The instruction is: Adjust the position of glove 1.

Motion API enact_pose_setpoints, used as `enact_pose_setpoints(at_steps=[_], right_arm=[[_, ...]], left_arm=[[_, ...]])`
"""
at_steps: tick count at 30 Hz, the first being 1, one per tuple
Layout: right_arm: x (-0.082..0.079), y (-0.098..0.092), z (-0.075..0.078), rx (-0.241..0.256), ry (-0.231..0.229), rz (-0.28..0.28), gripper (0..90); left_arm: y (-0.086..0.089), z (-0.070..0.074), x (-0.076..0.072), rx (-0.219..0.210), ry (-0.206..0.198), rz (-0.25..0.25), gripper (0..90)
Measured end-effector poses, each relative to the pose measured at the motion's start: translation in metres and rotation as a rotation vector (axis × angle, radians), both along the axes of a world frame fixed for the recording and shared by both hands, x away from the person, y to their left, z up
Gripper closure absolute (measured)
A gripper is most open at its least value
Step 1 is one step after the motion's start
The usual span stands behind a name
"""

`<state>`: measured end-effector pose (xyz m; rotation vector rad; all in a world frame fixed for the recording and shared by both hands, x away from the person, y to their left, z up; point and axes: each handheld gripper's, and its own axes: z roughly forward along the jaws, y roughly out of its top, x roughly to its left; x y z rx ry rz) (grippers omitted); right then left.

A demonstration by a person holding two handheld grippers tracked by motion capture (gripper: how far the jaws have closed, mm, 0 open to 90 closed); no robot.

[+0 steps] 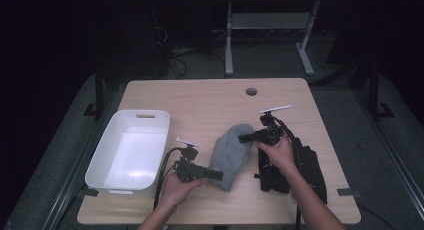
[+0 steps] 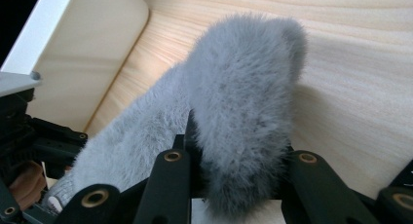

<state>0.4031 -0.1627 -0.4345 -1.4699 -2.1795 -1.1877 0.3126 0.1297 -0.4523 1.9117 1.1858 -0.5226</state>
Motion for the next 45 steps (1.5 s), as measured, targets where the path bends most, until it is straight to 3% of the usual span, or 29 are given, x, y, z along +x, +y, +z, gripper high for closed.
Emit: enact_pose_setpoints(at_steps=[12, 23, 37, 45], right_arm=[[-0.001, 0.002, 0.014, 0.029, -0.006, -0.002, 71.9], [-0.005, 0.006, 0.051, 0.078, -0.064, 0.001, 71.9], [-0.001, 0.019, 0.085, 0.129, -0.079, 0.026, 71.8], [0.002, 0.03, 0.1, 0.144, -0.084, 0.041, 71.8]], left_arm=[[0.005, 0.014, -0.002, 0.002, -0.041, -0.003, 44.8], [0.012, 0.045, -0.01, -0.012, -0.103, -0.002, 44.4], [0.027, 0.076, -0.014, -0.032, -0.166, 0.008, 44.3], [0.04, 0.088, -0.015, -0.046, -0.175, 0.024, 44.3]])
